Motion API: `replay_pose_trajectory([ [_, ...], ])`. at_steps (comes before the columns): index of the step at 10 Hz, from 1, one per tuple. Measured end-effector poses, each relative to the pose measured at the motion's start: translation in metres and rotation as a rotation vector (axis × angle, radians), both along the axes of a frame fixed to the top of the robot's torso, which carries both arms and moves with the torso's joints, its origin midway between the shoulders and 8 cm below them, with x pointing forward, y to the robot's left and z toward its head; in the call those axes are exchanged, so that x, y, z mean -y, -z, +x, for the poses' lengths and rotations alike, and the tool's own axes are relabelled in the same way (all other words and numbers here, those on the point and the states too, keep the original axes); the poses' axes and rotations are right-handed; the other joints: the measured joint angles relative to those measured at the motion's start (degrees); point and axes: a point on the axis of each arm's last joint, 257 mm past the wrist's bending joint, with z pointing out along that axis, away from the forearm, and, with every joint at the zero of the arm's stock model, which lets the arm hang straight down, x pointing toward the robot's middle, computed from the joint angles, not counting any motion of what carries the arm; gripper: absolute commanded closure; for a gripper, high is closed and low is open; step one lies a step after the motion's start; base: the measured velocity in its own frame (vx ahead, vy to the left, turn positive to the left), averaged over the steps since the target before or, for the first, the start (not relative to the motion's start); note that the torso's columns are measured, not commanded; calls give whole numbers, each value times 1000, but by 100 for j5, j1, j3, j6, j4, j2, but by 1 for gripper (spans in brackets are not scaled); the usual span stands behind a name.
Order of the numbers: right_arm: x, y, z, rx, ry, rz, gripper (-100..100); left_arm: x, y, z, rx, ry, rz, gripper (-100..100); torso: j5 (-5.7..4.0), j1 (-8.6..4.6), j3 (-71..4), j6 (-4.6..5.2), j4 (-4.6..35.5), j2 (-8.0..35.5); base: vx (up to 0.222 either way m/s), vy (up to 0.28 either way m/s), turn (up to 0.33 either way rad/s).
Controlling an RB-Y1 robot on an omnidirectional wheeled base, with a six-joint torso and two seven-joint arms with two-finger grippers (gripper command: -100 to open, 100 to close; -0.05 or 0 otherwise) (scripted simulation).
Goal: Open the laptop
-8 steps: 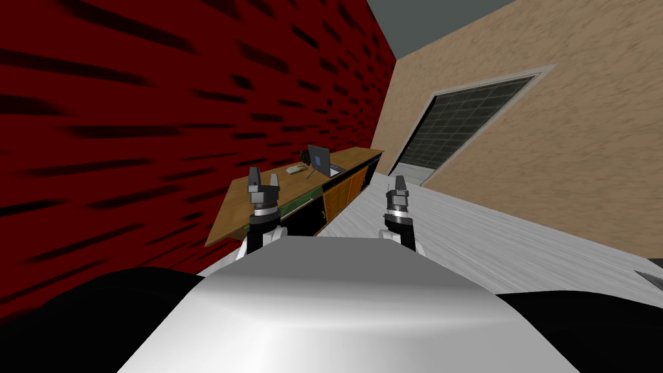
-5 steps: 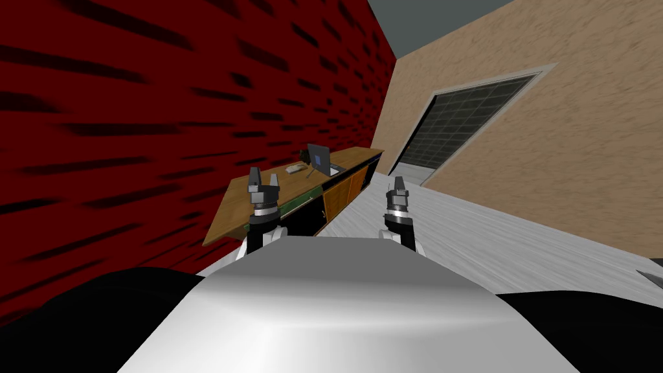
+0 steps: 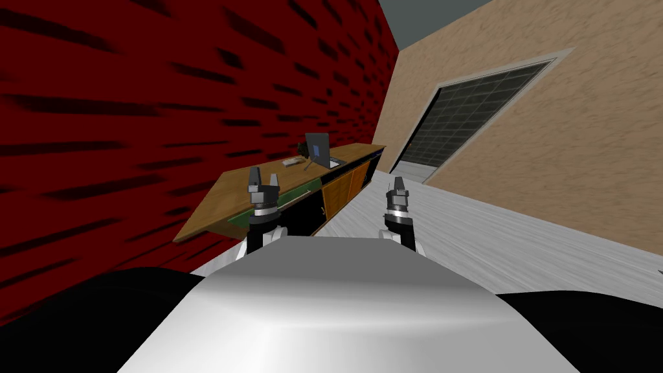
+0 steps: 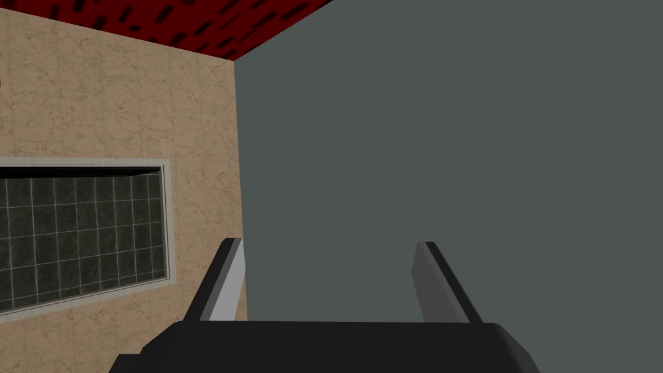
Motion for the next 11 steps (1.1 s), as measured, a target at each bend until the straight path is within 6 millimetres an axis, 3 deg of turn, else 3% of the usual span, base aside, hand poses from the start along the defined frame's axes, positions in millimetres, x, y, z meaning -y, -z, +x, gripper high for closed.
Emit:
replay_pose_trajectory([
  [1,0,0,0,0,0,0,0,0,0,0,0,0,0,0,0,0,-846,0,423,423,0,0,0],
  [2,0,0,0,0,0,0,0,0,0,0,0,0,0,-100,0,0,-1692,0,846,846,36,-33,29],
  [4,0,0,0,-1,0,0,0,1,-2,9,-20,7,34,-100,-5,-18,-2208,0,1086,1077,66,-79,38],
  [11,0,0,0,-1,0,0,0,-7,-19,44,-77,-21,85,-100,2,6,-2229,0,1115,1114,57,-70,33],
])
